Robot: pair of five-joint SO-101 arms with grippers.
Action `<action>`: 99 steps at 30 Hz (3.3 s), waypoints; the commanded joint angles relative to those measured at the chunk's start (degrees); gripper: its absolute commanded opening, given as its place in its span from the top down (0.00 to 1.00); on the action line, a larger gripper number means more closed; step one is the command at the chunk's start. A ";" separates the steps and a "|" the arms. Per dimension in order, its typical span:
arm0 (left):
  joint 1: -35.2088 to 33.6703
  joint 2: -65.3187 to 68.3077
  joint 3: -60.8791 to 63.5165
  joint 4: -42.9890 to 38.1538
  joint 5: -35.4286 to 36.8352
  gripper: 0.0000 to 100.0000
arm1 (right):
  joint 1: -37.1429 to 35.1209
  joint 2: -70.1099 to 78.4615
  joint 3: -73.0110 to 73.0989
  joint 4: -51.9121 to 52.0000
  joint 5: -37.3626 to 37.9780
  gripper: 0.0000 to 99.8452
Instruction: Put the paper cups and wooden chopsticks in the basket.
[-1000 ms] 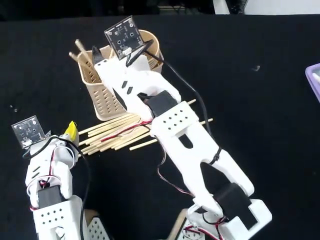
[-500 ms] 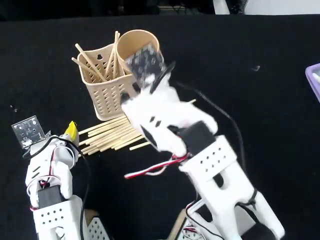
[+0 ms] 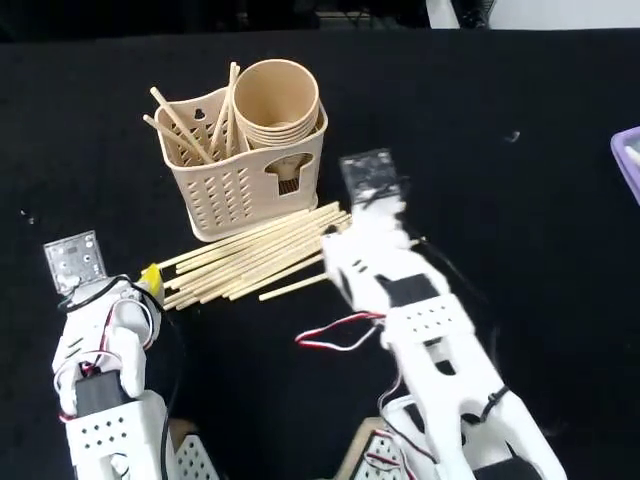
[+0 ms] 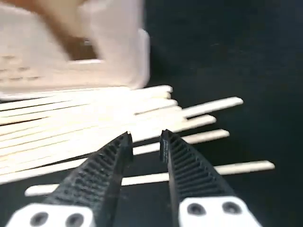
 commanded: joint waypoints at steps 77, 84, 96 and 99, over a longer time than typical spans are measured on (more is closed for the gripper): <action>6.90 84.48 -54.37 25.14 -17.05 0.83 | 8.79 -1.98 5.49 -11.87 -0.09 0.90; 8.40 63.21 -54.02 32.18 -19.60 0.74 | 8.79 -1.98 5.49 -11.87 -0.09 0.90; 23.60 60.48 -41.54 15.38 -18.02 0.73 | 8.79 -1.98 5.49 -11.87 -0.09 0.90; 24.31 64.70 -41.71 10.90 -16.18 0.73 | 8.79 -1.98 5.49 -11.87 -0.09 0.90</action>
